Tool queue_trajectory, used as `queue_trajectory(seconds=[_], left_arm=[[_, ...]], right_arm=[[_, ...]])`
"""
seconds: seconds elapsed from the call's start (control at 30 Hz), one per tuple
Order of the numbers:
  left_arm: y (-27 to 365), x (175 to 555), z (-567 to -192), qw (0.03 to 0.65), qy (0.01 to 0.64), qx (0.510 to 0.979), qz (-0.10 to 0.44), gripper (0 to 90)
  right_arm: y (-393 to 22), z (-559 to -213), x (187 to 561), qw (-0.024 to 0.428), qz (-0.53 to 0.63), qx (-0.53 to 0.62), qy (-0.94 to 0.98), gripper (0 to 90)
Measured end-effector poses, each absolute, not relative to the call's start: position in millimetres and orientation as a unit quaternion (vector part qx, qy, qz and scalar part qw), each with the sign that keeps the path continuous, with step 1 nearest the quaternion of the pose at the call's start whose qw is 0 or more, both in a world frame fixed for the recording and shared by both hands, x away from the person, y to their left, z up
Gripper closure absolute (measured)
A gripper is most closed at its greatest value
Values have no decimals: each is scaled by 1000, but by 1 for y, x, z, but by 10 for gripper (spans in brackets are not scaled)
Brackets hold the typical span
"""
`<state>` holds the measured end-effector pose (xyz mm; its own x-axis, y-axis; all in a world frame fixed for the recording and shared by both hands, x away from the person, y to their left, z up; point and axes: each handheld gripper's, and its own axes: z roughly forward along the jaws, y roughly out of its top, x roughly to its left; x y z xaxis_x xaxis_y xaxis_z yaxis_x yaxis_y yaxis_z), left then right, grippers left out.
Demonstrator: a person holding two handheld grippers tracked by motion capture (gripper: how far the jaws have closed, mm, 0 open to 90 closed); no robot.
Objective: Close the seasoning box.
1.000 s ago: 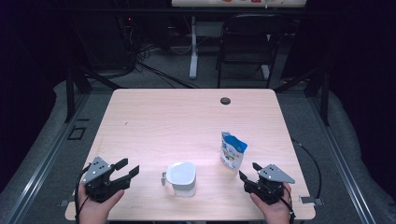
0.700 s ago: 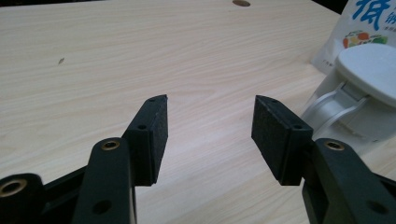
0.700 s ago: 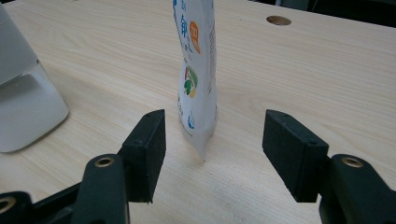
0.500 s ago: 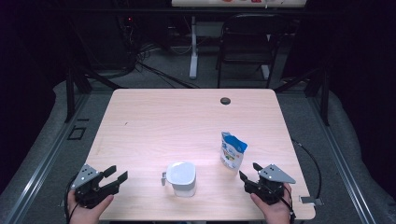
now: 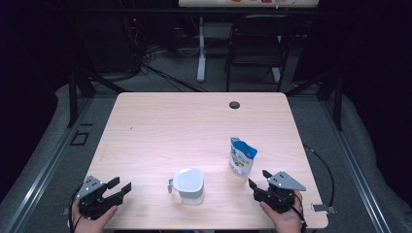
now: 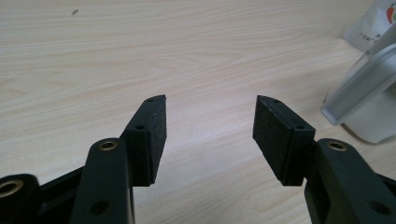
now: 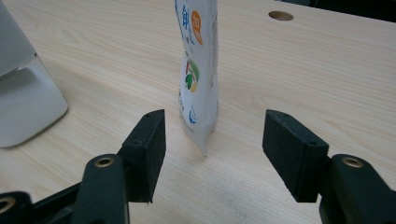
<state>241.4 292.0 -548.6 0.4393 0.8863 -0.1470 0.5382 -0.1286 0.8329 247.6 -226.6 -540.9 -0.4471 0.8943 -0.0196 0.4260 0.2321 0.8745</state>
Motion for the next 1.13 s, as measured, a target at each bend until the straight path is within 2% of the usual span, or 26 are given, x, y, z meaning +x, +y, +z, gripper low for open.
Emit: queue_trajectory(seconds=[0.43,1.13], left_arm=[[289,240,-566,416,471,752,201,430],[289,242,-569,415,471,753,196,419]], right_arm=[[-222,-550,249,262,420,445,746,396],[-218,-561,252,249,403,448,759,375]])
